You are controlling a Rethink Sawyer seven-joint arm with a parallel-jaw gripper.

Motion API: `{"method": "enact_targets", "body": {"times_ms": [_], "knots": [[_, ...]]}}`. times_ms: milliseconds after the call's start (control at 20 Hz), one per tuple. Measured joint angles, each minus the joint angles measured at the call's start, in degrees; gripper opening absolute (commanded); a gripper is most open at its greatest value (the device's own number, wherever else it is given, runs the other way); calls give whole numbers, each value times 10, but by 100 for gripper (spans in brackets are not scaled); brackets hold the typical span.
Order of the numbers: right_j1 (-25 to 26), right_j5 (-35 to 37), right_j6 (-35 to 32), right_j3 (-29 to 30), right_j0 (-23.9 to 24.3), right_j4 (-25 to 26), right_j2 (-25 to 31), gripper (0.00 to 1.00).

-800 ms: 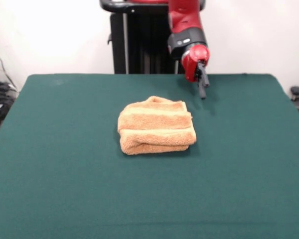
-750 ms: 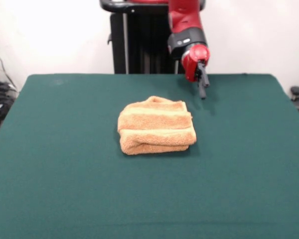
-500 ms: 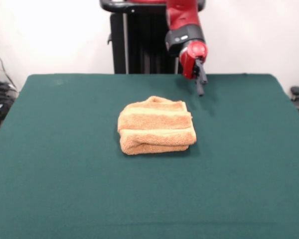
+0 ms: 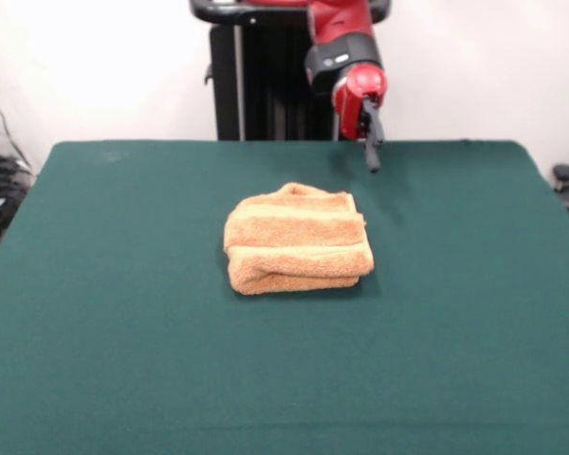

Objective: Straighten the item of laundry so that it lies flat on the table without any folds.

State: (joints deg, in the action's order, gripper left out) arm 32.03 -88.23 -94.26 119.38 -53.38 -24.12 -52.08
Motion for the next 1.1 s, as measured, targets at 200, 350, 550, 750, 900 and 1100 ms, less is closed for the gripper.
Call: {"method": "enact_targets", "body": {"times_ms": [200,350,550,750,900,1100], "knots": [[-5,-4,0,2,7,2,-1,100],[-7,-8,0,2,18,8,-1,100],[-7,-13,0,2,23,8,-1,100],[-7,-19,0,3,25,8,-1,100],[-7,-20,0,3,25,8,-1,100],[-8,-20,0,5,25,8,-1,100]]}}
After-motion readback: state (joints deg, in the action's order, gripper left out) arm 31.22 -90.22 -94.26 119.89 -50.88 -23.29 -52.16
